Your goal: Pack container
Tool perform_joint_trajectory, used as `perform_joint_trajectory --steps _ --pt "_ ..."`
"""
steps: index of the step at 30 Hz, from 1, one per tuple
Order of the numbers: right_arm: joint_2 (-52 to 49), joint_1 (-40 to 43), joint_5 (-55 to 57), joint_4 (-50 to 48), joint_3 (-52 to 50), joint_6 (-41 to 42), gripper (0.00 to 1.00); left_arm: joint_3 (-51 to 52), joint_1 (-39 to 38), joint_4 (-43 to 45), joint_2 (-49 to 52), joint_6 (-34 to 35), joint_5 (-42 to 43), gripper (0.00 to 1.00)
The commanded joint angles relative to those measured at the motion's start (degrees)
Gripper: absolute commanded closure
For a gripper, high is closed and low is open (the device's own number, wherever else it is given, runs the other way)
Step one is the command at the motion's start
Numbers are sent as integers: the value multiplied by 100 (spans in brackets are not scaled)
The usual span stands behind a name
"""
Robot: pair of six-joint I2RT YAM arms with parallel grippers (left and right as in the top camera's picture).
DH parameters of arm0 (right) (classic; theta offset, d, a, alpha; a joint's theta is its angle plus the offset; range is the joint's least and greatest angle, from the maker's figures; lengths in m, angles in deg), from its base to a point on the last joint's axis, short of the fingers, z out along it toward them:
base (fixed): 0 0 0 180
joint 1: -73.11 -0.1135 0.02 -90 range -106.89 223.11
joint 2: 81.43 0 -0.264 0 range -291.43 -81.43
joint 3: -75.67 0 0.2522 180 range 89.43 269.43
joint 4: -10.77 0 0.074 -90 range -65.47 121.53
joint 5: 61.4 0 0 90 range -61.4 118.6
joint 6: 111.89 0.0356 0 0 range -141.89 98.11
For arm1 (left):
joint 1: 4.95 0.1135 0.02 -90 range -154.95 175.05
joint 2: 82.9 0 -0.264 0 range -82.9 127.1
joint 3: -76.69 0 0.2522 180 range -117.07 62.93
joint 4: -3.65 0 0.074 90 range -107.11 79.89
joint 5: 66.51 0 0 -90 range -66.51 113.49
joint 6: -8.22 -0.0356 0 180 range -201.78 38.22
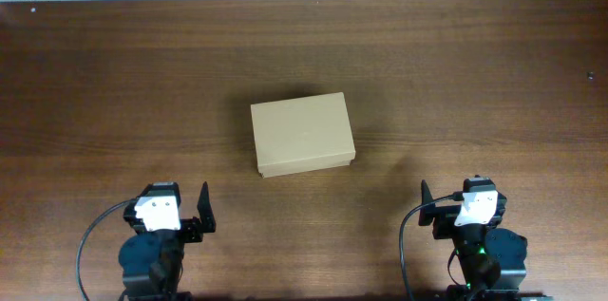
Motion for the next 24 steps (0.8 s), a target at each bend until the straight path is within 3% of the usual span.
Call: perform_joint_trajectory --steps 1,24 --pt "63 22 -35 7 -35 46 1 136 9 90 -328 -26 92 0" --pt "66 22 -35 7 -35 48 1 140 9 98 -369 -24 92 0"
